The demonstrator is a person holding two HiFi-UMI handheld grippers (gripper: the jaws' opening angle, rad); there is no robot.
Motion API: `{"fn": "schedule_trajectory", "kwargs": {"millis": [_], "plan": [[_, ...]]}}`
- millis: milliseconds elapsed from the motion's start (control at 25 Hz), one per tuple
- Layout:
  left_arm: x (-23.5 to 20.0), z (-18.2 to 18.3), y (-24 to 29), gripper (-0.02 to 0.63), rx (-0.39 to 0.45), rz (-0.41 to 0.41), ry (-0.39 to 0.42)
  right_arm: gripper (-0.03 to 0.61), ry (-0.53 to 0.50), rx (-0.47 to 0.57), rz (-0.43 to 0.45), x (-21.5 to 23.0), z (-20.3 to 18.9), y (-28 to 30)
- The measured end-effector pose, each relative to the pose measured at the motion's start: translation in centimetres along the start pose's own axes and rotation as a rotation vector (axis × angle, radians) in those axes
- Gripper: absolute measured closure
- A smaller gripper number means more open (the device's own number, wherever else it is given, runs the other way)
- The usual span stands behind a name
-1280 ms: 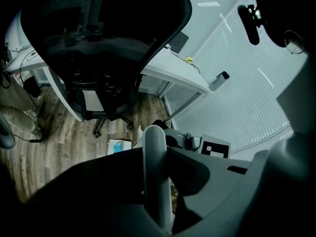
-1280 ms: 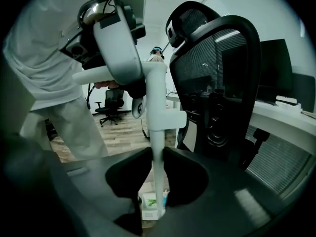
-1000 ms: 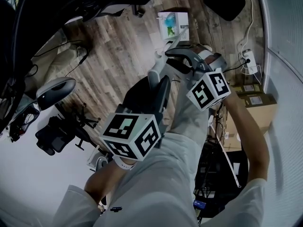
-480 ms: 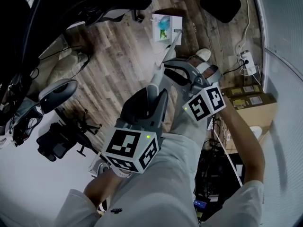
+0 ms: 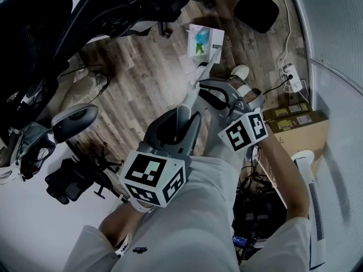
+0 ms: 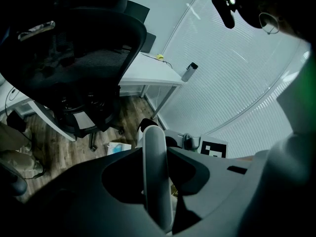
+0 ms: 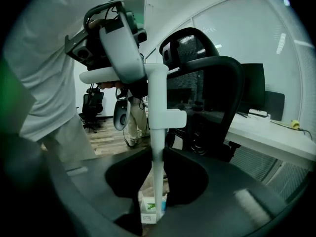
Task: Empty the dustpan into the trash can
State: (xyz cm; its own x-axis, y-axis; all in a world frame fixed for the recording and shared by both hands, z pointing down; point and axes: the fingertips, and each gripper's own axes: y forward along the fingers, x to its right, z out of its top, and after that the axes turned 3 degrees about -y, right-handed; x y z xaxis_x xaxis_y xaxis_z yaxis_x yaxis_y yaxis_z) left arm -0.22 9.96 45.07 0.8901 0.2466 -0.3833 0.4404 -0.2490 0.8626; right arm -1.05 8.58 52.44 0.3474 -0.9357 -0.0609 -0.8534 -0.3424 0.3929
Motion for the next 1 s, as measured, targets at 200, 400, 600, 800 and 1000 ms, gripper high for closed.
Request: {"fn": "schedule_trajectory", "kwargs": {"millis": [200, 400, 600, 800, 1000], "plan": [[1.3, 0.4, -1.6, 0.495, -0.031, -0.039, 0.054, 0.492, 0.035, -0.006, -0.052, 0.1, 1.6, -1.6], [2.3, 0.8, -3.0, 0.495, -0.052, -0.078, 0.111, 0.492, 0.064, -0.016, -0.111, 0.1, 3.0, -2.8], [3.2, 1.2, -4.5, 0.495, -0.069, -0.116, 0.179, 0.492, 0.085, -0.021, -0.169, 0.1, 4.4, -3.7], [4.0, 1.4, -6.0, 0.494, -0.103, -0.158, 0.273, 0.492, 0.099, -0.041, -0.233, 0.1, 5.8, -4.7], [5.4, 2.1, -7.3, 0.494, -0.118, -0.202, 0.351, 0.491, 0.135, -0.049, -0.321, 0.5, 7.1, -6.3]]}}
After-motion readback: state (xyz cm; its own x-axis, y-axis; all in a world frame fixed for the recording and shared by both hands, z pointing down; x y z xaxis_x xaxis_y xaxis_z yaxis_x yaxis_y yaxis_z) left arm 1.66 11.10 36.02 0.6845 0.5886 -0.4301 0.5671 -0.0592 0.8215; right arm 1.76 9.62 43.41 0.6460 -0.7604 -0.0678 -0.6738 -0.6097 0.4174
